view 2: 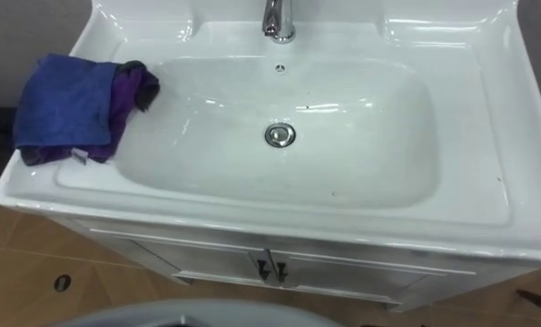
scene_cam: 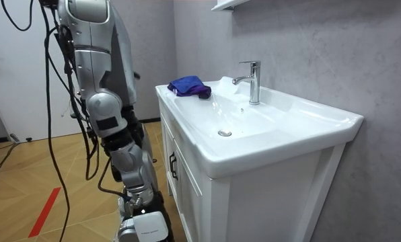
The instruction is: Wipe basin
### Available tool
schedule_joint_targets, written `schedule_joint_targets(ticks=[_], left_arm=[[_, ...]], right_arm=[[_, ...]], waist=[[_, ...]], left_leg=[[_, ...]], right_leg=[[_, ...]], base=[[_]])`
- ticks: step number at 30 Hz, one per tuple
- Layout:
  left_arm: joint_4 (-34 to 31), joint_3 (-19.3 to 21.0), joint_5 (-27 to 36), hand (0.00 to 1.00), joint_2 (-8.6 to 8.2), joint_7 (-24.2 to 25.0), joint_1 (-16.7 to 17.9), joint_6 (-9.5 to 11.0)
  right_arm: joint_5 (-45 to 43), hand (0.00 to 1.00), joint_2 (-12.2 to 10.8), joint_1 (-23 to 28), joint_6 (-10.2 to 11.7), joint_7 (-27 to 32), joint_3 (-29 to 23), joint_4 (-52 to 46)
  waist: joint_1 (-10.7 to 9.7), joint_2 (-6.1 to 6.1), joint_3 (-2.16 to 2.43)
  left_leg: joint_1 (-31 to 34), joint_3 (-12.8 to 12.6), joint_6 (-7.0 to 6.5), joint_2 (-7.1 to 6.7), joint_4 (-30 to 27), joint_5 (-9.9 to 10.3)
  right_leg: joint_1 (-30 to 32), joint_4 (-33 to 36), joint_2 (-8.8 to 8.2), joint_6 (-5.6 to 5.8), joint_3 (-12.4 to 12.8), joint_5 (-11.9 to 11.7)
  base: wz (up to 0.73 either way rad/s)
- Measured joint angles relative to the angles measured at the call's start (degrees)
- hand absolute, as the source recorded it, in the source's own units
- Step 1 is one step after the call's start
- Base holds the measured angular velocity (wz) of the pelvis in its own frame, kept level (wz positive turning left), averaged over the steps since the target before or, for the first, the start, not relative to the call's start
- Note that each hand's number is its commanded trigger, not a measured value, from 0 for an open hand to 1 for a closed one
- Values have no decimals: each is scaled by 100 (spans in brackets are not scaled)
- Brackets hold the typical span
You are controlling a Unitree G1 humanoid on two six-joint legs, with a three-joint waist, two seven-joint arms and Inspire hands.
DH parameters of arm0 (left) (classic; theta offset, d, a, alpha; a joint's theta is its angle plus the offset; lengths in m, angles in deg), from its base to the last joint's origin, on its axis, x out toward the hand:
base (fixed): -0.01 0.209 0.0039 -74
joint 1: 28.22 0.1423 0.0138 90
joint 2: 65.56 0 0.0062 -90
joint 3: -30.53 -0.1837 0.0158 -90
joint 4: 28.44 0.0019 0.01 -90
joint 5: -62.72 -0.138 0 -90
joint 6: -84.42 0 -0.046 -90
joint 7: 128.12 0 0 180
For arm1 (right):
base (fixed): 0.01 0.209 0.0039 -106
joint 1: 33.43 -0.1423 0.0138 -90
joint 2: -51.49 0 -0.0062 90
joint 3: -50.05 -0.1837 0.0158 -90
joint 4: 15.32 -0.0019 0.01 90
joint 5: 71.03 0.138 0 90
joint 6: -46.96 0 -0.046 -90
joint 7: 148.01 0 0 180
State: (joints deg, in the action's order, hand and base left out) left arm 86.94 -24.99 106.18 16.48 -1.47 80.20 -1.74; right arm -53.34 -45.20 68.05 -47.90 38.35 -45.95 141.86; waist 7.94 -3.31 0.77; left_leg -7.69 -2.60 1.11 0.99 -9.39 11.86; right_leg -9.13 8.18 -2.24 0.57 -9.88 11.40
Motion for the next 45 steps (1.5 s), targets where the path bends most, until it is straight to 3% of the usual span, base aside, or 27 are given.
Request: schedule_joint_targets(ticks=[2, 8, 11, 13, 15, 18, 22, 27, 32, 34, 39, 45], left_arm=[[706, -207, -28, 0, -16, 83, 66, 22], [2475, -989, -14, 0, -84, 728, 294, 7], [3214, -1106, -135, 0, -217, 1378, 454, -141], [3900, -1238, -739, 0, -282, 1929, 419, -366], [4186, -1374, -1318, 0, -281, 2357, 354, -589], [4362, -1565, -2090, 0, -267, 2942, 213, -865], [4371, -1801, -2898, 0, -228, 3604, -37, -1147], [4334, -2187, -3754, 0, -98, 4096, -344, -1387], [4311, -2483, -4209, 0, -26, 4446, -584, -1485], [4310, -2650, -4496, 0, -30, 4583, -672, -1492], [4317, -3069, -4678, 0, -20, 4796, -665, -1485], [4329, -3157, -4698, 0, 34, 5007, -717, -1539]], right_arm=[[-18, 0, 1, -16, 2, 9, -89, 4], [7, 0, -12, -7, -16, 31, -81, 129], [-30, 0, -20, -36, -23, -15, -122, 300], [-129, 0, -48, -95, -35, -25, -165, 435], [-309, 0, -44, -133, -41, -49, -157, 453], [-455, 0, -41, -144, -56, -152, -141, 452], [-481, 0, -16, -260, -109, -336, -147, 640], [-712, 0, 16, -386, -184, -539, -138, 849], [-1655, 0, 40, -363, -292, -664, 157, 877], [-2444, 0, 29, -376, -396, -684, 378, 868], [-3632, 0, -8, -356, -458, -866, 832, 786], [-3832, 0, -79, -345, -543, -1000, 893, 771]], waist=[[-6, 45, -28], [-47, 77, -35], [-115, 96, -33], [-169, 144, -32], [-188, 183, -38], [-196, 219, -42], [-416, 262, -54], [-692, 319, -92], [-779, 334, -99], [-777, 340, -112], [-775, 369, -111], [-774, 389, -111]], left_leg=[[-1, -2, 0, 0, 6, 0], [5, 19, -19, 0, 25, 17], [-4, 8, -30, -2, 24, 26], [-9, 25, -36, -9, 7, 31], [9, 28, -38, -11, -18, 32], [8, 31, -39, -18, -24, 32], [21, 75, -48, -47, -30, 29], [36, 28, -67, -47, -23, 44], [5, -126, -78, -47, -14, 59], [9, -179, -78, -36, -16, 59], [-46, -212, -80, -36, -12, 61], [-66, -247, -84, 0, -14, 114]], right_leg=[[-1, 1, 0, 0, 15, 0], [-25, -22, -6, 3, -51, 2], [-69, -37, -13, 12, -34, 8], [-97, -38, -30, 19, -102, 15], [-96, -28, -58, 19, -124, 15], [-111, -23, -52, 22, -115, 16], [-102, -17, -61, 37, -130, 28], [-79, -28, -60, 45, -108, 31], [-33, -12, -59, 55, 39, 36], [15, 62, -57, 55, 95, 36], [13, 64, -56, 55, 198, 37], [12, 66, -24, 56, 203, 39]], base=[[0], [4], [2], [7], [6], [4], [3], [-2], [-16], [-15], [-6], [-2]])
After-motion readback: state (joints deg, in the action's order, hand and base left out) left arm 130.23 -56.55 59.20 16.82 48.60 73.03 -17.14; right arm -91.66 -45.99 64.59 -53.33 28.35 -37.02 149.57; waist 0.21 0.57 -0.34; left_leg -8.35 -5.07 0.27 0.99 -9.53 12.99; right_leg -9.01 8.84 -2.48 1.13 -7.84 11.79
